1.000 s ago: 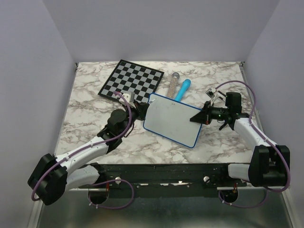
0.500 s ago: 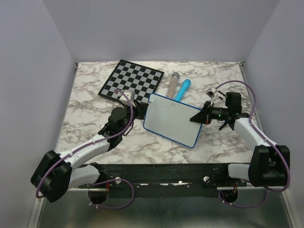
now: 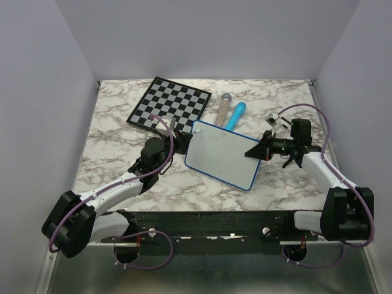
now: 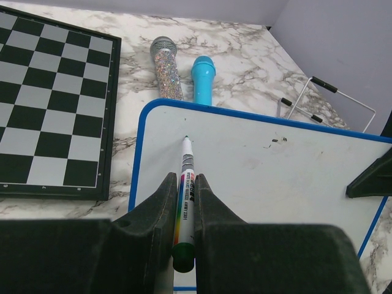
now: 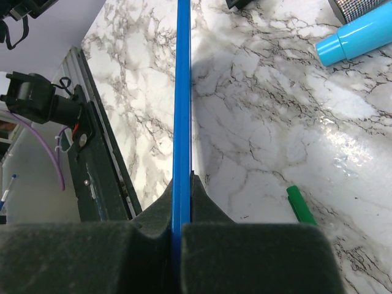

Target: Write a sentence on the whiteboard

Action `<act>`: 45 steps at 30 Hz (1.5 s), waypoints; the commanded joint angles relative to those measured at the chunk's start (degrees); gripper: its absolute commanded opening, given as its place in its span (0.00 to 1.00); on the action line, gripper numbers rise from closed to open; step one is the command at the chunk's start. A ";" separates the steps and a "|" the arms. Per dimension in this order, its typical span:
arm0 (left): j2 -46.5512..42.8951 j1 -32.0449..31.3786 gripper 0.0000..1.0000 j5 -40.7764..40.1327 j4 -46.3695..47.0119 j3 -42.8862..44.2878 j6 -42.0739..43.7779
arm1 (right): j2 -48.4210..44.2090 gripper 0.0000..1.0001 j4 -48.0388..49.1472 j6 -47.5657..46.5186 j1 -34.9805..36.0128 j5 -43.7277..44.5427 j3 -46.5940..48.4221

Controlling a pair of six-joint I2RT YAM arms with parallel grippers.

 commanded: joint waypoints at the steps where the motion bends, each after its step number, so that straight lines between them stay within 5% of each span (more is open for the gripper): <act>1: 0.52 0.41 0.00 1.34 2.06 0.39 0.45 | 0.29 0.01 -0.49 -1.15 0.37 0.77 1.61; 45: -7.13 0.76 0.00 4.07 -1.19 -6.30 -1.49 | -0.68 0.01 -0.40 -1.24 0.37 0.95 1.52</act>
